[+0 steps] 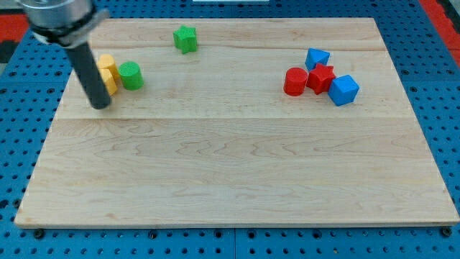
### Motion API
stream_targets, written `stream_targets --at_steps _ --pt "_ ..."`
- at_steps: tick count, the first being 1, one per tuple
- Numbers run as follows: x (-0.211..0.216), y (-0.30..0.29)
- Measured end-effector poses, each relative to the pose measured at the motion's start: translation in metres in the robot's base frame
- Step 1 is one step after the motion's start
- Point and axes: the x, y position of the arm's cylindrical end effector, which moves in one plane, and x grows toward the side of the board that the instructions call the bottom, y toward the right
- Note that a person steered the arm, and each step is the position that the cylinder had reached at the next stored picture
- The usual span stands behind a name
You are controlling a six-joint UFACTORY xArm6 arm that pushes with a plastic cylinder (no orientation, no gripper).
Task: Move the hexagon along with the green circle close to the green star
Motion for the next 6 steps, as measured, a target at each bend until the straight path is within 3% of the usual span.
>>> stream_targets --at_steps 1,3,6 --pt "-0.019 -0.018" --pt "-0.062 0.036" --pt "-0.044 0.088"
